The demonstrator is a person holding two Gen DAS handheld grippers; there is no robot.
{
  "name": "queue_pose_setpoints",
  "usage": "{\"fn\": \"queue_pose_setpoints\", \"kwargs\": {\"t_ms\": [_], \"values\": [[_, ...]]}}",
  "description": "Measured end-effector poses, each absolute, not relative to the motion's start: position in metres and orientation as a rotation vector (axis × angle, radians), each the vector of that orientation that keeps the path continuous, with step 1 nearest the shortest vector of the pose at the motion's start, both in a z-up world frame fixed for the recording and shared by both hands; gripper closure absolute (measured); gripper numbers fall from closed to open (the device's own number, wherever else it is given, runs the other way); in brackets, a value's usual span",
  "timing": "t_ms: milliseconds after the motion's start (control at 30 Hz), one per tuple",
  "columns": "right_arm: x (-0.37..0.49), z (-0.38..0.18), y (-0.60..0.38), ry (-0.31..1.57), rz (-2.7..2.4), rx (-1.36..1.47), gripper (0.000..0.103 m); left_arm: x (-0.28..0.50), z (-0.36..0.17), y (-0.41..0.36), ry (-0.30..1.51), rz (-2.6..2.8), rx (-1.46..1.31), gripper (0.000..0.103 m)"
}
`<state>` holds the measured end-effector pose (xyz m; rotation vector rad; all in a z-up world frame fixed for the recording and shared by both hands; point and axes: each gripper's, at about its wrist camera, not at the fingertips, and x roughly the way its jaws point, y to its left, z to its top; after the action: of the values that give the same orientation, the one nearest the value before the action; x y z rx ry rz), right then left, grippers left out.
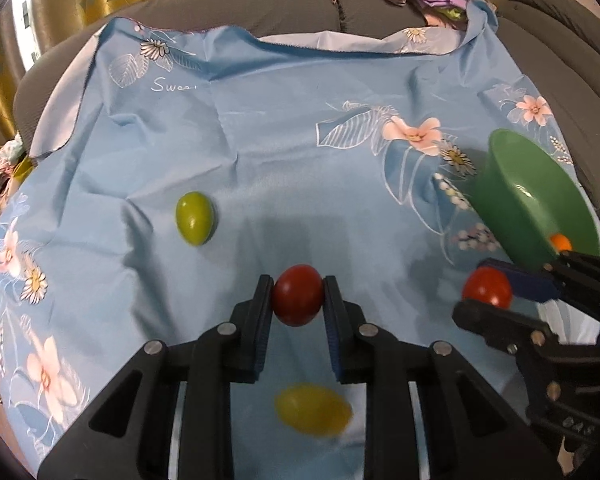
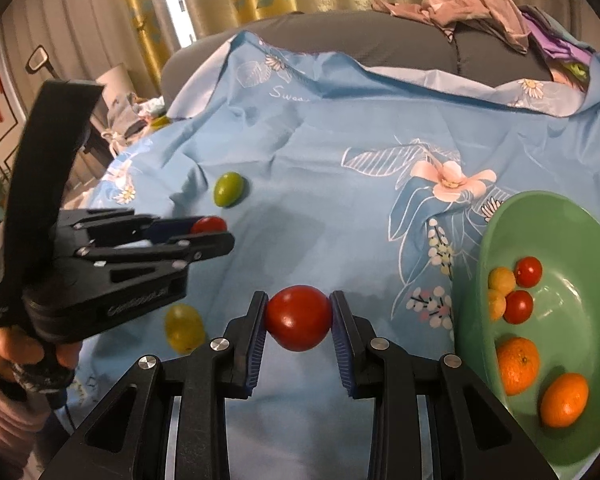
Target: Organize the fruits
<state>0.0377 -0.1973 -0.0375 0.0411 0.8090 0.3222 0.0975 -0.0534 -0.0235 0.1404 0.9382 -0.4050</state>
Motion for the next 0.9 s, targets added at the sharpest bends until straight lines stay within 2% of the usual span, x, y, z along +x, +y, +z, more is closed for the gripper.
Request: {"fn": "queue_pose_setpoints", "kwargs": {"t_ms": [900], "values": [[-0.018,0.012,-0.216,0.672,0.314,0.072,0.07,0.013,0.043,-0.058,0.818,-0.414,0.164,0.079]]}}
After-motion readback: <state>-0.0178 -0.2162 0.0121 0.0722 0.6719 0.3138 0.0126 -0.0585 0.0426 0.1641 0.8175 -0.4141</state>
